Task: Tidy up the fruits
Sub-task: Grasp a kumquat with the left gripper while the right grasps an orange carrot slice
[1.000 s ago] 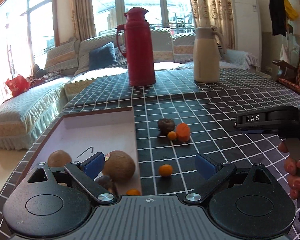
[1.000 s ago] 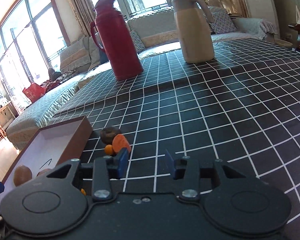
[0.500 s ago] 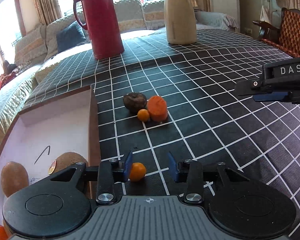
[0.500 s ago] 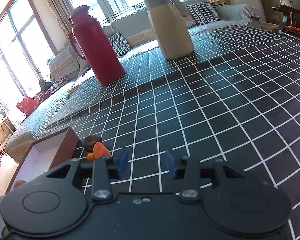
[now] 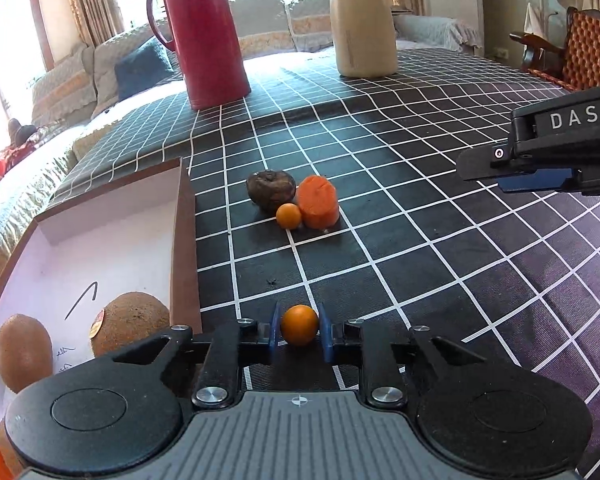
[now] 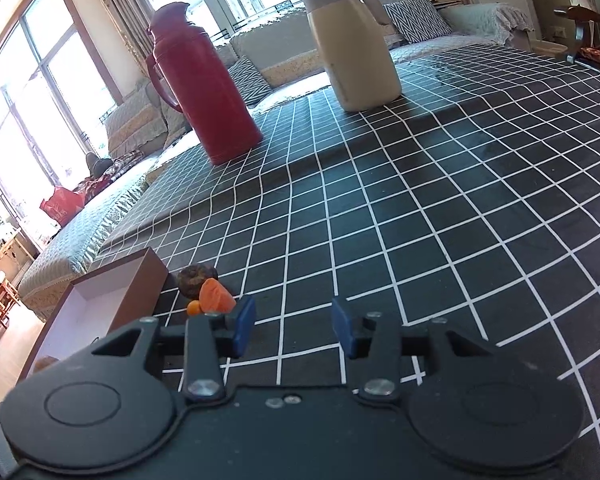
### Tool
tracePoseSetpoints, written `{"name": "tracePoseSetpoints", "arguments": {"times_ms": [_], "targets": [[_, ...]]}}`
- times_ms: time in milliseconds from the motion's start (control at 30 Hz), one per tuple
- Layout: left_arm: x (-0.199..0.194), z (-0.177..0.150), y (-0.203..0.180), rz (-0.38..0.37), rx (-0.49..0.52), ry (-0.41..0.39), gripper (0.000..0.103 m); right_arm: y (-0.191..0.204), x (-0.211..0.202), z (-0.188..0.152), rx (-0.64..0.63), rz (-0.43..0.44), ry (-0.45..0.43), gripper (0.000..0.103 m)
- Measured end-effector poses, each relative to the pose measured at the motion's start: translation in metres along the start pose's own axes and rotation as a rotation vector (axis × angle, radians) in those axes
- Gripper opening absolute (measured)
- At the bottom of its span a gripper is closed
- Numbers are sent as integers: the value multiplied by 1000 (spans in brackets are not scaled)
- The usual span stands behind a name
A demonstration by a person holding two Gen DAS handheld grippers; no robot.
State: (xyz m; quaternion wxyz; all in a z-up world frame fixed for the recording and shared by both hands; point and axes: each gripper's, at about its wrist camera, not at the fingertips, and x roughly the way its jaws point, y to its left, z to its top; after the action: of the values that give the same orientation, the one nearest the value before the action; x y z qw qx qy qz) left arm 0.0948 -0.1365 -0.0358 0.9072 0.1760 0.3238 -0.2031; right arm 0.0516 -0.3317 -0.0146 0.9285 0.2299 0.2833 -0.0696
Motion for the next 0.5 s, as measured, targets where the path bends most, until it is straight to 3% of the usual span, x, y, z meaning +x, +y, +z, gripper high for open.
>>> {"name": "tracePoseSetpoints", "arguments": {"times_ms": [400,500], "targets": [[-18,-15,-2,-22,-36,1,21,39,47,6,-149,128,38,45],[-22,-19,-3,-34,-26,-5,21,50,63,7,-172,111,43,45]]}}
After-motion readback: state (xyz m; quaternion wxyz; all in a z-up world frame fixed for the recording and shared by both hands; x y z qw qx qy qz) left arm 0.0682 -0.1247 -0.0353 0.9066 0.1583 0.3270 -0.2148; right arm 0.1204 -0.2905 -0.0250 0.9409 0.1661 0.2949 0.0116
